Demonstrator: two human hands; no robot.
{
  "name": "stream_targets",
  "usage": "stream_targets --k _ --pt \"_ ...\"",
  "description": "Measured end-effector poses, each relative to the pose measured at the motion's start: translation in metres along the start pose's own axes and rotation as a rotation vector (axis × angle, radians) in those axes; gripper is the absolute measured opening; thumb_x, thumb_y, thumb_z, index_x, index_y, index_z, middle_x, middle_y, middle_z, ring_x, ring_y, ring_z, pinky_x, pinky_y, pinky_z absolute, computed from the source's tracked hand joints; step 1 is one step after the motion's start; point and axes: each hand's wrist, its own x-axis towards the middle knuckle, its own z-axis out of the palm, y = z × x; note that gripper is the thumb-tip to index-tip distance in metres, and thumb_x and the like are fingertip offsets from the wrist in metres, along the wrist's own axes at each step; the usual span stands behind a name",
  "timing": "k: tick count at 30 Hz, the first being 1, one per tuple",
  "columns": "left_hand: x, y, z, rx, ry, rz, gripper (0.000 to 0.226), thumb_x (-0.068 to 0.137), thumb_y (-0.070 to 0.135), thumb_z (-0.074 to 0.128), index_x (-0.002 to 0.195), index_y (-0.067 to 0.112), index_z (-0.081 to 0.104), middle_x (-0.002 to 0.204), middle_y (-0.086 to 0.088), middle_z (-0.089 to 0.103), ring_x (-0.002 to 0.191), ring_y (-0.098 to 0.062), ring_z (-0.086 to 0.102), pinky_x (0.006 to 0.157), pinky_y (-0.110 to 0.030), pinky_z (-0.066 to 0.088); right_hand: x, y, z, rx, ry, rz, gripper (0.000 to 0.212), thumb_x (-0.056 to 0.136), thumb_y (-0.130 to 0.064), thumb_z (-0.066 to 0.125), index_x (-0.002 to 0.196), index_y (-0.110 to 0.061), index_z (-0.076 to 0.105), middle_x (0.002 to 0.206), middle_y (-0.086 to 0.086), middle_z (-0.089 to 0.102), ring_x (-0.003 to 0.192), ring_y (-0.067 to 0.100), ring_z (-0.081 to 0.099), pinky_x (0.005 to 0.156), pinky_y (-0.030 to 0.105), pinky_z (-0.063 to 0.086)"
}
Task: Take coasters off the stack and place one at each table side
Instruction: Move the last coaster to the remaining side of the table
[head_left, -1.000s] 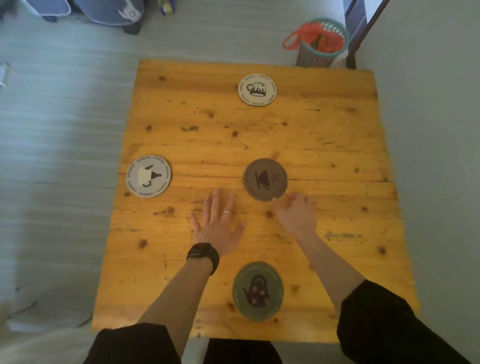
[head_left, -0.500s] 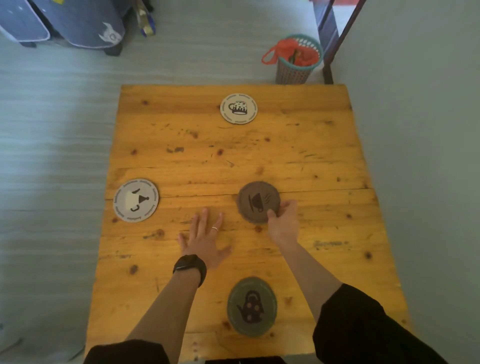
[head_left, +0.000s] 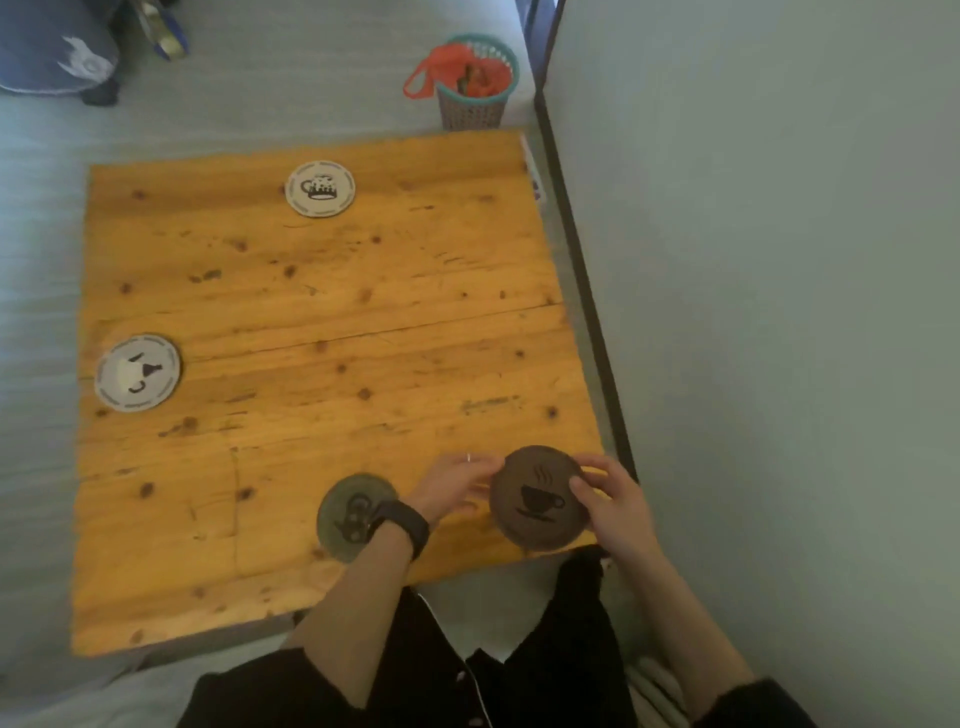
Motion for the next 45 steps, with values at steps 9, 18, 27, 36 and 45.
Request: stream_targets --k 9,18,27,36,45 --pt "0.046 0.027 0.183 -0.294 0.277 -0.001 0.033 0.097 0.025 0.059 0.122 0.002 0.062 0.107 -0.012 0.063 0.068 -0.018 0.059 0.056 -0.027 0.040 0.076 0.033 -0.163 -0.001 -0.115 0.081 0.023 0.093 -0.018 0.069 0.114 -0.018 0.060 0.096 -0.002 0.069 0.084 0.015 0.071 0.069 0.029 0.061" --pt "0.070 0.054 0.236 -0.425 0.429 -0.015 0.023 0.095 0.023 0.062 0.114 0.008 0.064 0.113 -0.012 0.068 0.089 -0.021 0.066 0.050 -0.019 0.048 0.137 0.010 -0.212 -0.343 -0.208 0.033 0.016 0.091 -0.029 0.070 0.104 -0.027 0.061 0.103 -0.004 0.073 0.087 0.009 0.068 0.085 0.042 0.058" --pt "0.087 0.098 0.170 -0.663 0.563 0.024 0.028 0.096 0.009 0.060 0.122 0.001 0.058 0.113 -0.014 0.065 0.077 -0.022 0.067 0.052 -0.028 0.046 0.217 -0.096 -0.135 -0.711 -0.363 -0.260 0.017 0.090 -0.034 0.069 0.105 -0.025 0.066 0.094 -0.011 0.066 0.089 0.010 0.062 0.076 0.025 0.041" --pt "0.102 0.125 0.105 -0.788 0.773 -0.023 0.032 0.093 0.029 0.065 0.120 0.010 0.064 0.103 -0.008 0.069 0.098 -0.034 0.068 0.079 -0.045 0.058 0.277 -0.200 -0.034 -0.996 -0.656 -0.455 0.021 0.095 -0.031 0.064 0.114 -0.024 0.064 0.099 -0.010 0.064 0.094 0.014 0.064 0.080 0.028 0.046" --pt "0.140 0.152 0.073 -1.098 1.013 -0.212 0.029 0.092 0.034 0.064 0.113 0.015 0.071 0.095 0.000 0.071 0.088 -0.020 0.066 0.075 -0.033 0.054 0.342 -0.239 0.061 -1.294 -0.921 -0.532 0.011 0.096 -0.032 0.061 0.106 -0.031 0.059 0.097 -0.015 0.060 0.091 0.006 0.057 0.065 0.015 0.039"
